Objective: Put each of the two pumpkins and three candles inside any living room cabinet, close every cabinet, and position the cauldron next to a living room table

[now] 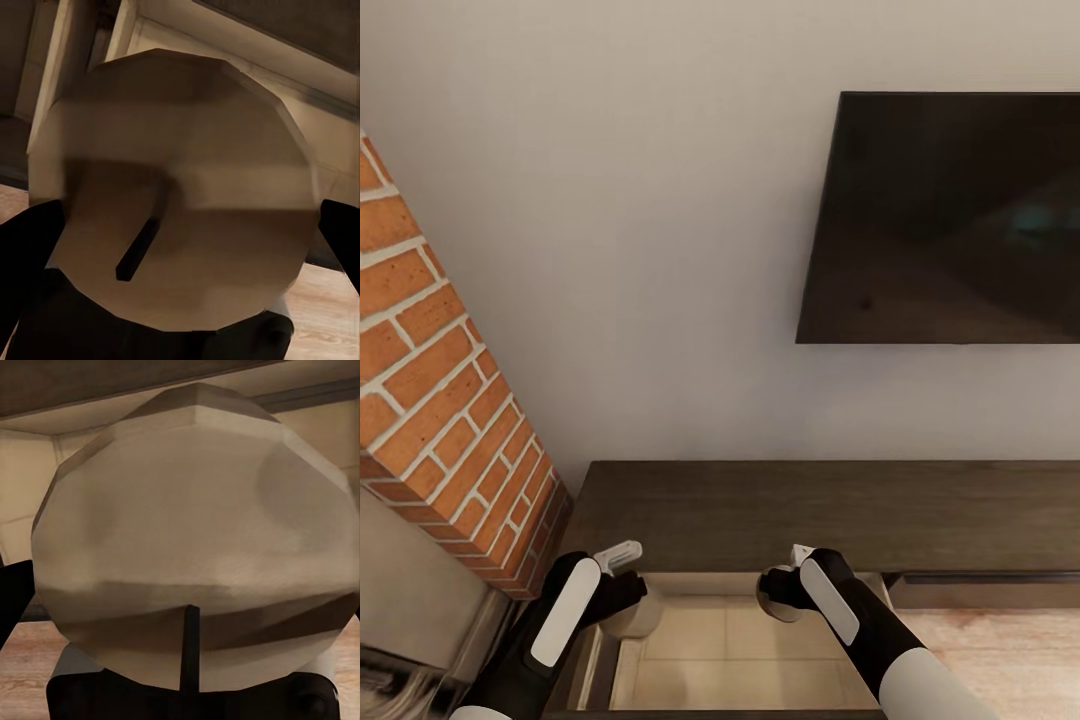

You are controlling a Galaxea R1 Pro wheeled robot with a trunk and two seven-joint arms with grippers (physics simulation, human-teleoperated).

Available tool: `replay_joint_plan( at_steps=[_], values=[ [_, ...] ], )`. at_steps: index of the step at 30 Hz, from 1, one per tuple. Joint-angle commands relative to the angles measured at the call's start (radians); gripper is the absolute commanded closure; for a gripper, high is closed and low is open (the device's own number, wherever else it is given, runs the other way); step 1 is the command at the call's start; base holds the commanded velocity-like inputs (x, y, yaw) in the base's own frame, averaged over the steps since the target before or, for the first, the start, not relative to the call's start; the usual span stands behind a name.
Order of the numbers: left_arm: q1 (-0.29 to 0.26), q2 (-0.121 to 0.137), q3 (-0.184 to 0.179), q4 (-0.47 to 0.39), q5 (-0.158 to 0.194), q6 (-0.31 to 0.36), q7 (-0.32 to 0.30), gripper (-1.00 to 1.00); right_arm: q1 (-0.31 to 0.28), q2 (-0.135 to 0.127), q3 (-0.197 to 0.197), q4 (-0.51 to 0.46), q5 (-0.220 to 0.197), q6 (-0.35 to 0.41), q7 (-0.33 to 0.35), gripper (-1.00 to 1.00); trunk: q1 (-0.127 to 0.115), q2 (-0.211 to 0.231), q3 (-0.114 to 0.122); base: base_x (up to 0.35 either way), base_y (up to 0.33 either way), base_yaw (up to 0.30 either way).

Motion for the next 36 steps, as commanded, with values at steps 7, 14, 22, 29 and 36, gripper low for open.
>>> replay_joint_plan(
  at_steps=[7,14,22,29,36],
  values=[
    [-0.001,0.0,-0.015,0.002,0.008,-0.031,0.01,1.0,-0.001,0.001,0.003,-0.001,-0.011,0.0,-0.011,1.0,0.016,-0.029,-0.014,0.0,0.0,0.0],
    [-0.001,0.0,-0.088,0.012,0.003,-0.103,0.01,1.0,-0.001,0.001,0.003,-0.001,-0.006,-0.005,-0.009,1.0,0.042,-0.078,-0.036,0.0,0.0,0.0],
    [-0.001,-0.006,-0.133,0.03,0.002,-0.162,0.01,1.0,-0.001,0.002,0.004,-0.001,-0.003,-0.008,-0.008,1.0,0.073,-0.134,-0.061,0.0,0.0,0.0],
    [-0.001,-0.006,-0.135,0.031,0.005,-0.162,0.011,1.0,-0.001,0.019,0.034,0.0,-0.006,-0.01,-0.008,1.0,0.1,-0.183,-0.083,0.0,0.0,0.0],
    [-0.002,-0.005,-0.135,0.031,0.015,-0.151,0.018,1.0,-0.001,0.031,0.073,0.059,-0.008,-0.01,-0.003,1.0,0.127,-0.232,-0.105,0.0,0.0,0.0]
  ],
)
